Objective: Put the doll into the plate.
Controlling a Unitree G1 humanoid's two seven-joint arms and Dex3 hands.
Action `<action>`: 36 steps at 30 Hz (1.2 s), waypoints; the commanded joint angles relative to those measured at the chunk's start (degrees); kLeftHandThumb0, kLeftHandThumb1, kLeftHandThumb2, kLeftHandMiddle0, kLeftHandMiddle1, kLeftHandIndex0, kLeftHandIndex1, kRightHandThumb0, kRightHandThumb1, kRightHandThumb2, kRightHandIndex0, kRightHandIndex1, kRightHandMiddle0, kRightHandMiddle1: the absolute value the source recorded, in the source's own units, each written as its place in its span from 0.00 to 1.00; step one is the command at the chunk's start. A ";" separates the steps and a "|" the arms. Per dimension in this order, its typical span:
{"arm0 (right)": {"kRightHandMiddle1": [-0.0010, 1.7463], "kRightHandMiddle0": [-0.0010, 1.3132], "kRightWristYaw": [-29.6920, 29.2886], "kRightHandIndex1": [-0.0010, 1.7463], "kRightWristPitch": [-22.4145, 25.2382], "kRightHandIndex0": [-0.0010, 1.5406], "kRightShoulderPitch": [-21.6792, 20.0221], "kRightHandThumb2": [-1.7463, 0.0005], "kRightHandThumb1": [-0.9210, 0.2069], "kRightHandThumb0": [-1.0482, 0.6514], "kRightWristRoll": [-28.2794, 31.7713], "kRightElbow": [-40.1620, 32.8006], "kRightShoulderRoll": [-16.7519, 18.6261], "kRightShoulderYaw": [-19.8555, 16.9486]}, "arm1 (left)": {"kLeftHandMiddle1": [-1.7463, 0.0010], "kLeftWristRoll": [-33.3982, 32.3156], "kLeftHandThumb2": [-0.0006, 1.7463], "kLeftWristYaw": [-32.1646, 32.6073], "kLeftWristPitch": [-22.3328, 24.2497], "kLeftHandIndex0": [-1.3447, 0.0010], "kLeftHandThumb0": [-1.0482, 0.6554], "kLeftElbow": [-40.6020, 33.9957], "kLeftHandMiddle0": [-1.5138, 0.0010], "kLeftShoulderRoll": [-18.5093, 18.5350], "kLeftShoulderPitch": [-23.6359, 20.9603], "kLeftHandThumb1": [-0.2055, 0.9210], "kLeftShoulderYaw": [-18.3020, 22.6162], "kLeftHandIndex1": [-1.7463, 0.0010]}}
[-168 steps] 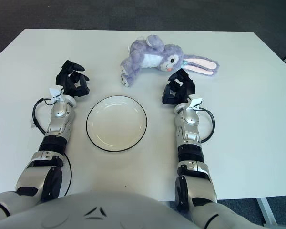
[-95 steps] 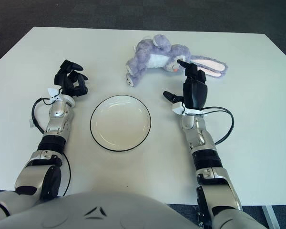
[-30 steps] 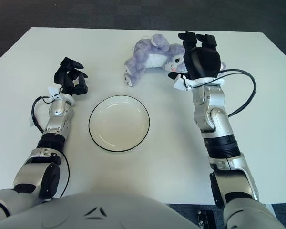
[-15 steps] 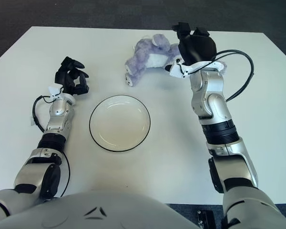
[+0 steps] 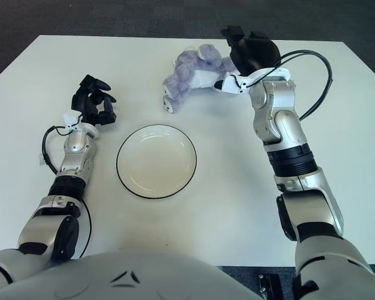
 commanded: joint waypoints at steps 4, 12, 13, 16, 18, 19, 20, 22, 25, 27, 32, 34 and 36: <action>0.15 0.00 6.44 1.00 -0.31 0.00 -5.27 0.64 0.26 0.00 0.00 3.74 -1.12 3.05 | 0.00 -0.02 0.79 -0.58 1.33 0.61 0.61 1.22 0.65 -1.27 4.64 0.42 -0.65 0.00; 0.14 0.00 11.64 1.00 1.77 0.02 -8.80 0.64 0.26 0.00 -0.69 6.73 -0.76 5.19 | 0.00 -0.31 0.79 -0.83 1.81 0.61 0.61 0.15 0.65 -1.62 5.14 0.42 -0.66 0.00; 0.14 0.00 11.97 1.00 2.14 0.02 -9.05 0.64 0.26 0.00 -0.62 7.02 -0.59 5.31 | 0.00 -0.31 0.79 -0.80 1.87 0.61 0.61 0.04 0.65 -1.63 5.20 0.42 -0.68 0.00; 0.13 0.00 12.22 1.00 3.23 0.04 -9.86 0.65 0.27 0.00 0.10 8.77 0.46 5.50 | 0.00 -0.44 0.79 -0.86 2.35 0.61 0.61 -0.36 0.65 -1.62 5.40 0.42 -0.77 0.00; 0.12 0.00 12.09 1.00 3.56 0.05 -10.13 0.63 0.30 0.00 0.61 9.43 0.89 5.44 | 0.00 -0.56 0.79 -0.95 2.59 0.62 0.61 -0.55 0.65 -1.61 5.50 0.43 -0.83 0.00; 0.12 0.00 11.99 1.00 3.67 0.06 -10.23 0.62 0.31 0.00 0.80 9.65 1.02 5.44 | 0.00 -0.61 0.79 -0.98 2.67 0.62 0.61 -0.63 0.65 -1.61 5.53 0.43 -0.85 0.00; 0.11 0.00 11.58 1.00 3.77 0.06 -10.46 0.61 0.33 0.00 1.17 10.27 1.40 5.35 | 0.00 -0.69 0.79 -1.06 2.70 0.62 0.61 -0.71 0.65 -1.60 5.57 0.43 -0.85 0.00; 0.10 0.00 10.51 1.00 3.84 0.07 -10.96 0.57 0.39 0.04 1.91 11.78 2.26 5.14 | 0.00 -0.81 0.79 -1.19 2.65 0.62 0.61 -0.83 0.65 -1.62 5.62 0.43 -0.84 0.00; 0.09 0.00 8.52 1.00 3.72 0.07 -11.56 0.51 0.46 0.09 2.87 14.07 3.38 4.89 | 0.00 -0.89 0.79 -1.20 2.46 0.62 0.61 -0.88 0.65 -1.65 5.69 0.43 -0.82 0.00; 0.08 0.00 5.92 1.00 3.35 0.07 -11.87 0.48 0.50 0.12 3.63 16.43 4.33 4.64 | 0.00 -0.84 0.79 -0.99 2.38 0.62 0.61 -0.95 0.65 -1.71 5.76 0.43 -0.78 0.00; 0.08 0.00 0.48 1.00 2.33 0.07 -12.47 0.46 0.52 0.13 3.87 20.22 5.34 5.06 | 0.00 -0.58 0.79 -0.45 2.91 0.62 0.61 -1.33 0.65 -1.72 5.92 0.43 -0.72 0.00; 0.08 0.00 -1.70 1.00 1.84 0.09 -12.69 0.46 0.51 0.12 3.42 21.51 5.53 5.49 | 0.00 -0.50 0.79 -0.34 3.23 0.62 0.61 -1.57 0.65 -1.69 6.01 0.43 -0.72 0.00; 0.11 0.00 -3.69 1.00 1.42 0.12 -12.93 0.47 0.50 0.11 3.00 22.81 5.80 5.96 | 0.00 -0.39 0.79 -0.24 3.36 0.62 0.61 -1.68 0.65 -1.61 6.03 0.43 -0.70 0.00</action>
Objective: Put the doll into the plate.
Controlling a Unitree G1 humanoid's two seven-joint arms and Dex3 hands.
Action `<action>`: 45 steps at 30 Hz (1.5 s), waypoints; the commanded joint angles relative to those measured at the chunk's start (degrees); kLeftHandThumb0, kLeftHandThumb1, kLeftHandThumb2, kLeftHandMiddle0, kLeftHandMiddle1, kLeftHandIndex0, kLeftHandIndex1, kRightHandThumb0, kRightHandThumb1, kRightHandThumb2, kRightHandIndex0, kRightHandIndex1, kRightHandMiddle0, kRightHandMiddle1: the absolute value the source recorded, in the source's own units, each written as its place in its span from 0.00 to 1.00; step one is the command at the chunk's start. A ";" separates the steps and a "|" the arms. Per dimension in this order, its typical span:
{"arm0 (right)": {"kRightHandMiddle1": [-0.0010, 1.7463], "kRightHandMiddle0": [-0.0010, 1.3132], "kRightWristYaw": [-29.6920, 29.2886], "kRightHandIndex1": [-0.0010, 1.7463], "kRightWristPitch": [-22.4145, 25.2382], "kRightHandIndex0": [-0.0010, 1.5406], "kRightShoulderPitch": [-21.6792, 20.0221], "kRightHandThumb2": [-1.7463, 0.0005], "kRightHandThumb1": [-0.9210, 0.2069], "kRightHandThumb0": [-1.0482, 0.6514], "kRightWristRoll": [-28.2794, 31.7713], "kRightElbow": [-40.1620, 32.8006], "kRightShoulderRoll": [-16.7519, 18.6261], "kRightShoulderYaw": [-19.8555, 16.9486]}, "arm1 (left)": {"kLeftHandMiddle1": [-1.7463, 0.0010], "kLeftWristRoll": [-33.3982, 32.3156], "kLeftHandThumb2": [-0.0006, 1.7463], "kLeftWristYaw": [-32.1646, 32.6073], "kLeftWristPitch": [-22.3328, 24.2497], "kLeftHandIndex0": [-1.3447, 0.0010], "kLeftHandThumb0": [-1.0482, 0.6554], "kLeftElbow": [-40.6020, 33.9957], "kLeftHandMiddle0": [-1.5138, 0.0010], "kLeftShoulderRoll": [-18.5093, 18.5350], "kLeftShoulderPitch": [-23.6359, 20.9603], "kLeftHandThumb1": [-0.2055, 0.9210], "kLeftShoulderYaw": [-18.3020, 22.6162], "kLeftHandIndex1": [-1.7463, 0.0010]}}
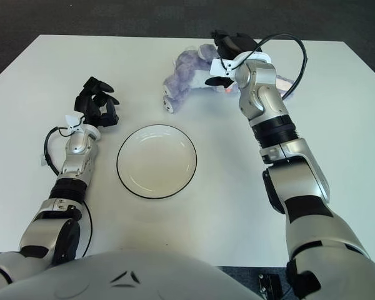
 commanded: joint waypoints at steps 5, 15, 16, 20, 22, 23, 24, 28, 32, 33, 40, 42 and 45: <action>0.18 0.00 -6.31 1.00 -1.47 0.20 -2.27 0.50 0.47 0.08 -0.71 4.61 0.55 1.66 | 0.00 0.35 0.79 0.73 0.98 0.61 0.61 1.21 0.65 -0.86 4.11 0.42 -0.03 0.00; 0.27 0.00 -10.65 1.00 -1.86 0.35 -4.50 0.52 0.47 0.09 -0.31 10.14 1.72 2.89 | 0.00 1.19 0.78 1.86 0.62 0.62 0.61 1.41 0.65 -0.90 4.02 0.44 -0.11 0.00; 0.27 0.00 -10.88 1.00 -1.96 0.36 -4.64 0.52 0.47 0.09 -0.25 10.48 1.76 2.98 | 0.00 1.14 0.78 1.72 0.64 0.62 0.61 1.43 0.66 -0.88 4.02 0.44 -0.11 0.00; 0.27 0.00 -11.79 1.00 -2.64 0.48 -5.50 0.53 0.45 0.08 0.15 12.82 2.30 3.38 | 0.00 0.84 0.78 0.87 0.49 0.63 0.61 1.79 0.66 -0.59 4.02 0.44 -0.06 0.00; 0.27 0.00 -12.28 1.00 -3.22 0.52 -6.02 0.54 0.44 0.07 0.49 14.30 2.52 3.46 | 0.00 0.74 0.77 0.69 0.46 0.63 0.61 1.83 0.66 -0.53 4.04 0.45 -0.04 0.00; 0.27 0.00 -12.63 1.00 -3.65 0.54 -6.37 0.54 0.44 0.07 0.70 15.32 2.68 3.48 | 0.00 0.70 0.77 0.63 0.42 0.63 0.61 1.88 0.66 -0.52 4.03 0.45 -0.01 0.00; 0.27 0.00 -12.91 1.00 -3.98 0.55 -6.65 0.54 0.44 0.07 0.87 16.11 2.78 3.52 | 0.00 0.67 0.77 0.59 0.38 0.63 0.61 1.93 0.66 -0.51 4.02 0.45 0.01 0.00; 0.28 0.00 -14.00 1.00 -5.12 0.57 -7.68 0.54 0.44 0.09 1.55 18.96 3.20 3.77 | 0.01 0.60 0.76 0.45 -0.09 0.67 0.61 2.12 0.63 -0.55 4.08 0.46 0.06 0.00; 0.31 0.00 -14.82 1.00 -5.87 0.57 -9.40 0.53 0.45 0.11 1.93 22.90 3.91 4.41 | 0.00 0.74 0.76 0.50 -0.94 0.64 0.61 2.52 0.66 -0.56 4.02 0.46 0.04 0.00; 0.32 0.00 -15.07 1.00 -6.16 0.57 -9.96 0.53 0.46 0.11 2.00 24.17 4.13 4.59 | 0.00 0.78 0.76 0.53 -1.00 0.64 0.61 2.53 0.66 -0.55 4.04 0.46 0.02 0.00; 0.38 0.00 -16.61 1.00 -7.99 0.61 -12.50 0.51 0.50 0.13 2.33 30.14 5.00 5.59 | 0.00 0.90 0.77 0.59 -1.42 0.63 0.61 2.62 0.66 -0.45 4.12 0.46 -0.02 0.00; 0.40 0.00 -17.00 1.00 -8.42 0.62 -12.90 0.50 0.52 0.14 2.46 31.10 5.09 5.78 | 0.00 0.96 0.77 0.62 -1.45 0.63 0.61 2.61 0.66 -0.42 4.14 0.45 -0.04 0.00; 0.41 0.00 -17.59 1.00 -9.25 0.64 -13.44 0.49 0.52 0.14 2.49 32.69 5.19 6.22 | 0.00 1.03 0.77 0.66 -1.62 0.63 0.61 2.72 0.66 -0.39 4.09 0.45 -0.05 0.00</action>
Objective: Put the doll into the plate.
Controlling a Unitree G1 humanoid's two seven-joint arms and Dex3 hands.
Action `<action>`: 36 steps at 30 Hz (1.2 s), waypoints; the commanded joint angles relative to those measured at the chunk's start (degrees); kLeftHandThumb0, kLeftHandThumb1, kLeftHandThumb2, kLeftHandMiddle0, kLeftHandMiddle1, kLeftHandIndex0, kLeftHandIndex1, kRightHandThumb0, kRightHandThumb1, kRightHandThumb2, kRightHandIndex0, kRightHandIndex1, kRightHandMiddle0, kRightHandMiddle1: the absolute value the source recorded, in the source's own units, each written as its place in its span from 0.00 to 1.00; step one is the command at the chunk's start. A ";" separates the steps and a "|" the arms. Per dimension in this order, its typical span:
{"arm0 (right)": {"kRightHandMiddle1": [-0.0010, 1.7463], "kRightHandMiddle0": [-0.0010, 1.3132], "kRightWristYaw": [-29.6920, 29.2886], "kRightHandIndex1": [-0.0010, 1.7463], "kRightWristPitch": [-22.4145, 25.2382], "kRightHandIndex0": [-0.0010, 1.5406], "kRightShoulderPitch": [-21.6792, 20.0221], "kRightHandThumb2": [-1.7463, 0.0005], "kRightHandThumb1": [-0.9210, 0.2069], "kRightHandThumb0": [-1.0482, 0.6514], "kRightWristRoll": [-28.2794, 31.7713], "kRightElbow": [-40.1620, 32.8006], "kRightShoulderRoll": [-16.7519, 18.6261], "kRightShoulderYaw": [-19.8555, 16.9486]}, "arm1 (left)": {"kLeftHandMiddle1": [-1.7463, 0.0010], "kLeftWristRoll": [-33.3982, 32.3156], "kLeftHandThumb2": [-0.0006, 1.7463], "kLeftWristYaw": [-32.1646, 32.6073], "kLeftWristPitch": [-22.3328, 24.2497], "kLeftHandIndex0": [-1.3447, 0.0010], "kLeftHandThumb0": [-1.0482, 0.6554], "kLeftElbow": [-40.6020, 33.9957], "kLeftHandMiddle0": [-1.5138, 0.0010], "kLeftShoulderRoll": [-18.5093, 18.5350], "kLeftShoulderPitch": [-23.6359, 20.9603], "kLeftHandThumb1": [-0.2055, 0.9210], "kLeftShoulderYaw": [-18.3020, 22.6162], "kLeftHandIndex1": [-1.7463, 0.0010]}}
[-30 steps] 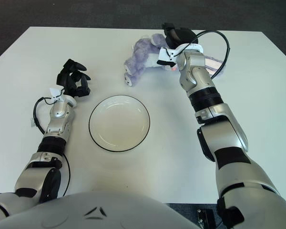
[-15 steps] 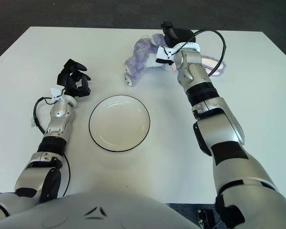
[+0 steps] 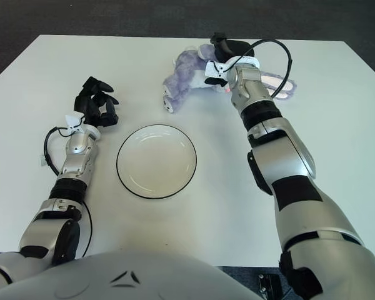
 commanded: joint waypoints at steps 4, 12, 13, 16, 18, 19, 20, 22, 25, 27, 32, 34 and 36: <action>0.43 0.00 -1.62 1.00 -1.82 0.65 -2.65 0.49 0.52 0.13 0.49 3.91 0.57 1.40 | 0.00 0.15 0.77 -0.30 -0.82 0.63 0.61 2.25 0.66 -0.56 4.12 0.45 -0.18 0.00; 0.40 0.00 -1.83 1.00 -2.66 0.57 -4.30 0.49 0.50 0.12 1.22 8.06 1.32 1.93 | 0.00 -0.02 0.77 -0.58 -0.58 0.63 0.61 1.99 0.66 -0.63 4.22 0.45 -0.27 0.00; 0.40 0.00 -1.73 1.00 -2.83 0.56 -4.48 0.49 0.50 0.12 1.47 8.69 1.42 1.84 | 0.00 0.01 0.77 -0.54 -0.67 0.63 0.61 2.01 0.66 -0.66 4.21 0.45 -0.28 0.00; 0.39 0.00 -1.85 1.00 -3.37 0.51 -4.92 0.50 0.49 0.12 2.05 10.21 1.62 1.81 | 0.00 0.20 0.77 -0.32 -0.96 0.63 0.61 2.08 0.66 -0.69 4.20 0.45 -0.31 0.00; 0.37 0.00 -2.03 1.00 -3.70 0.47 -5.14 0.50 0.49 0.13 2.40 10.95 1.73 1.87 | 0.00 0.32 0.77 -0.18 -1.10 0.63 0.61 2.08 0.66 -0.67 4.24 0.45 -0.31 0.00; 0.37 0.00 -2.18 1.00 -3.96 0.46 -5.21 0.50 0.49 0.13 2.63 11.42 1.83 1.83 | 0.00 0.11 0.77 -0.31 -1.01 0.63 0.61 1.93 0.66 -0.75 4.32 0.45 -0.26 0.00; 0.36 0.00 -2.30 1.00 -4.17 0.43 -5.28 0.50 0.49 0.13 2.81 11.79 1.90 1.82 | 0.00 -0.05 0.78 -0.40 -0.94 0.63 0.61 1.83 0.66 -0.80 4.39 0.44 -0.22 0.00; 0.36 0.00 -2.42 1.00 -4.52 0.40 -5.41 0.50 0.50 0.14 3.11 12.30 1.93 1.80 | 0.00 -0.38 0.78 -0.63 -0.78 0.62 0.61 1.58 0.66 -0.96 4.49 0.44 -0.19 0.00; 0.36 0.00 -2.36 1.00 -4.87 0.37 -5.58 0.48 0.52 0.16 3.55 13.13 2.15 1.71 | 0.00 -0.53 0.78 -0.84 -0.64 0.62 0.61 1.40 0.65 -1.00 4.56 0.44 -0.23 0.00; 0.36 0.00 -2.32 1.00 -5.02 0.36 -5.64 0.47 0.53 0.16 3.76 13.51 2.28 1.77 | 0.00 -0.42 0.78 -0.78 -0.76 0.62 0.61 1.38 0.65 -1.01 4.58 0.44 -0.25 0.00; 0.34 0.00 -1.44 1.00 -5.18 0.32 -5.85 0.44 0.56 0.20 4.34 14.32 2.55 2.10 | 0.00 -0.28 0.78 -0.66 -0.72 0.62 0.61 1.16 0.65 -1.07 4.66 0.43 -0.27 0.00; 0.31 0.00 0.22 0.98 -4.51 0.27 -6.14 0.40 0.60 0.25 4.58 15.12 2.97 2.25 | 0.00 -0.36 0.78 -0.64 -0.44 0.62 0.61 0.98 0.65 -1.12 4.73 0.43 -0.24 0.00; 0.28 0.00 1.04 0.86 -4.15 0.19 -6.33 0.35 0.66 0.32 4.75 15.55 3.14 2.33 | 0.00 -0.34 0.78 -0.57 -0.30 0.62 0.61 0.81 0.65 -1.17 4.80 0.43 -0.25 0.00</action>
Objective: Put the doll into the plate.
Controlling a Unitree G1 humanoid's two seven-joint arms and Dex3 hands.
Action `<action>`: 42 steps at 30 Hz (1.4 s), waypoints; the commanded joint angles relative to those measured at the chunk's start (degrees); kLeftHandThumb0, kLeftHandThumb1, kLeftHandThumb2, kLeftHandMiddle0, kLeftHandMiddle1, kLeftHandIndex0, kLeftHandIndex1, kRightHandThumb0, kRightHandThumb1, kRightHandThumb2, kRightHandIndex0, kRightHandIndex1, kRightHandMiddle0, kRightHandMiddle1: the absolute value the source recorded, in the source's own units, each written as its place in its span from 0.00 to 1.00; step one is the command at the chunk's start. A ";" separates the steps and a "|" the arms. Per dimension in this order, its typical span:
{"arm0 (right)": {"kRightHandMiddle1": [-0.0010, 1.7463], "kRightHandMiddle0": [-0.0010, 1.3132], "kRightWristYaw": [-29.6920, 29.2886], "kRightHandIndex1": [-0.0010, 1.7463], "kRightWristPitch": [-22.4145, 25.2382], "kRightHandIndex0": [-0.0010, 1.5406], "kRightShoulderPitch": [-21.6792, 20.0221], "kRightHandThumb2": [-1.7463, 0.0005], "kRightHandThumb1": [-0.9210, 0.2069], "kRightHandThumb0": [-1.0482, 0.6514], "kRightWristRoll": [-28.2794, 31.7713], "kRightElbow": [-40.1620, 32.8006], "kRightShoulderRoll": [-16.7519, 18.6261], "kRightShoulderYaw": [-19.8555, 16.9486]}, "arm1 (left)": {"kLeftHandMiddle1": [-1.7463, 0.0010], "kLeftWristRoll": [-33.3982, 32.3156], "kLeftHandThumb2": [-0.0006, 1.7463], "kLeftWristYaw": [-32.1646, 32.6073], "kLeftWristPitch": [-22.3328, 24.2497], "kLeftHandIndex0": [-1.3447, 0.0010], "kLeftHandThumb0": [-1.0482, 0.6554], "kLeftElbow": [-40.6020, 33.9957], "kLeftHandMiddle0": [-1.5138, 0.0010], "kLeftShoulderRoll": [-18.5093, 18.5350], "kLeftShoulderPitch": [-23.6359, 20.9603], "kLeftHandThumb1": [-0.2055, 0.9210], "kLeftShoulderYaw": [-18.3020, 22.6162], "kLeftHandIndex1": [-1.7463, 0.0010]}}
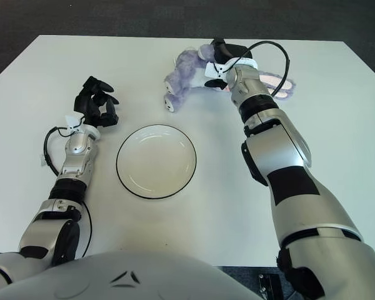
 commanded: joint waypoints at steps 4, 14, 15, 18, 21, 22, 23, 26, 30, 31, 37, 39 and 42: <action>0.24 0.00 3.05 0.74 1.63 0.11 -1.14 0.31 0.72 0.38 0.79 2.15 1.58 0.75 | 0.00 -0.02 0.78 0.13 -0.11 0.62 0.61 1.43 0.65 -1.14 4.44 0.44 -0.23 0.00; 0.22 0.00 3.12 0.61 3.80 0.01 -0.78 0.27 0.77 0.45 0.37 3.93 3.36 2.02 | 0.00 0.21 0.78 -0.16 0.08 0.62 0.61 0.80 0.65 -1.04 4.73 0.44 -0.60 0.00; 0.23 0.00 2.91 0.60 3.98 0.00 -0.64 0.27 0.77 0.45 0.28 4.24 3.59 2.19 | 0.00 0.23 0.78 -0.17 0.10 0.62 0.61 0.76 0.65 -1.03 4.76 0.44 -0.62 0.00; 0.26 0.00 2.22 0.57 4.29 0.00 -0.28 0.27 0.78 0.46 0.16 5.00 4.01 2.59 | 0.00 0.17 0.78 -0.19 0.27 0.62 0.61 0.51 0.65 -1.05 4.89 0.43 -0.62 0.00; 0.30 0.00 1.66 0.53 4.31 0.00 0.11 0.26 0.79 0.47 0.30 5.59 4.12 2.80 | 0.00 0.02 0.78 -0.21 0.45 0.62 0.61 0.09 0.65 -1.19 5.11 0.43 -0.66 0.00; 0.32 0.00 1.64 0.52 4.42 0.00 0.21 0.26 0.80 0.48 0.45 5.72 4.17 2.73 | 0.00 -0.10 0.78 -0.25 0.57 0.62 0.61 -0.07 0.65 -1.25 5.18 0.43 -0.66 0.00; 0.34 0.00 1.63 0.50 4.50 0.00 0.25 0.25 0.80 0.50 0.57 5.81 4.21 2.70 | 0.00 -0.18 0.78 -0.29 0.65 0.62 0.61 -0.18 0.65 -1.29 5.23 0.43 -0.66 0.00; 0.37 0.00 1.84 0.47 4.90 0.00 0.36 0.24 0.82 0.53 1.08 6.05 4.38 2.33 | 0.00 -0.33 0.78 -0.29 0.97 0.62 0.61 -0.68 0.65 -1.41 5.46 0.43 -0.66 0.00; 0.39 0.00 1.89 0.49 5.02 0.00 1.07 0.22 0.83 0.57 1.36 6.48 4.44 2.10 | 0.00 -0.37 0.79 -0.14 1.40 0.62 0.61 -1.36 0.65 -1.58 5.73 0.43 -0.64 0.00; 0.39 0.00 1.87 0.51 4.98 0.00 1.23 0.21 0.83 0.58 1.40 6.57 4.42 2.07 | 0.00 -0.37 0.79 -0.12 1.51 0.62 0.61 -1.47 0.65 -1.61 5.76 0.43 -0.63 0.00; 0.38 0.00 2.73 0.62 5.59 0.09 1.40 0.21 0.81 0.56 2.41 6.79 4.71 1.28 | 0.00 -0.41 0.79 0.34 2.55 0.61 0.61 -2.63 0.65 -1.93 6.16 0.43 -0.48 0.00; 0.39 0.00 3.05 0.75 5.88 0.18 1.32 0.22 0.79 0.56 3.03 6.76 4.91 0.97 | 0.00 -0.49 0.79 0.45 2.79 0.61 0.61 -2.88 0.65 -2.07 6.23 0.42 -0.38 0.00; 0.39 0.00 3.55 0.81 6.67 0.22 0.78 0.22 0.77 0.56 3.68 6.25 5.53 0.61 | 0.00 -0.49 0.79 0.63 3.21 0.61 0.61 -3.15 0.65 -2.21 6.29 0.42 -0.30 0.00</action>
